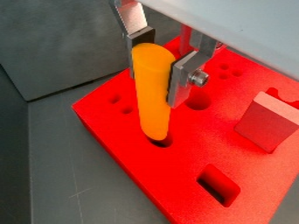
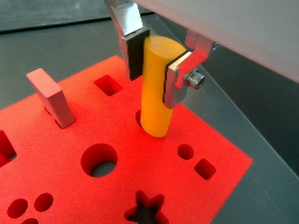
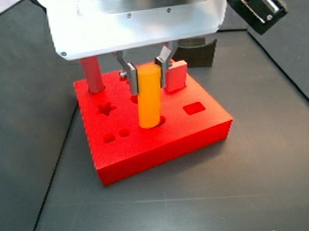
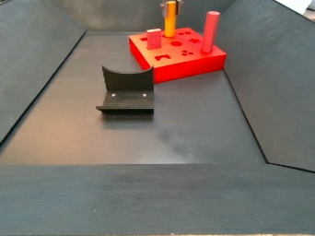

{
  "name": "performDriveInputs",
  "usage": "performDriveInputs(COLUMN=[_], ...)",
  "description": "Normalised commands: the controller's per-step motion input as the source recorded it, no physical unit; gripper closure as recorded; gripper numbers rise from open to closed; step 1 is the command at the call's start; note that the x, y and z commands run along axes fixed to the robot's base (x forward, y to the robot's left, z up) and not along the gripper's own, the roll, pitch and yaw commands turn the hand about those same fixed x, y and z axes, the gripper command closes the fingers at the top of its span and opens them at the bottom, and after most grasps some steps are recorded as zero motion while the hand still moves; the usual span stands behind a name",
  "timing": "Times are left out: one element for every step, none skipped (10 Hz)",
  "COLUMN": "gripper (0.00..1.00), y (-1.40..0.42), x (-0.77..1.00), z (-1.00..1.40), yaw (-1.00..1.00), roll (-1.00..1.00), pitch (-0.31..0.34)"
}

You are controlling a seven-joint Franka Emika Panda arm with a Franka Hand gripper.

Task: Pick up the oval object. Move up. Place the oval object on the fixture. Regrasp the oval object. Move to above the board. Insert the oval object.
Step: Insert the oval object.

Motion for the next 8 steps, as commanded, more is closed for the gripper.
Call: performDriveInputs(gripper=[1.0, 1.0, 1.0, 1.0, 1.0, 1.0, 1.0, 1.0], y=[0.0, 0.0, 0.0, 0.0, 0.0, 0.0, 0.0, 0.0], x=[0.2, 0.36, 0.35, 0.3, 0.13, 0.0, 0.0, 0.0], z=[-0.11, -0.13, -0.13, -0.13, -0.18, -0.27, -0.31, -0.29], yaw=[0.0, 0.0, 0.0, 0.0, 0.0, 0.0, 0.0, 0.0], roll=[0.01, 0.02, 0.0, 0.02, 0.03, 0.05, 0.04, 0.05], pitch=[0.081, 0.129, 0.12, 0.12, 0.084, 0.026, 0.004, 0.006])
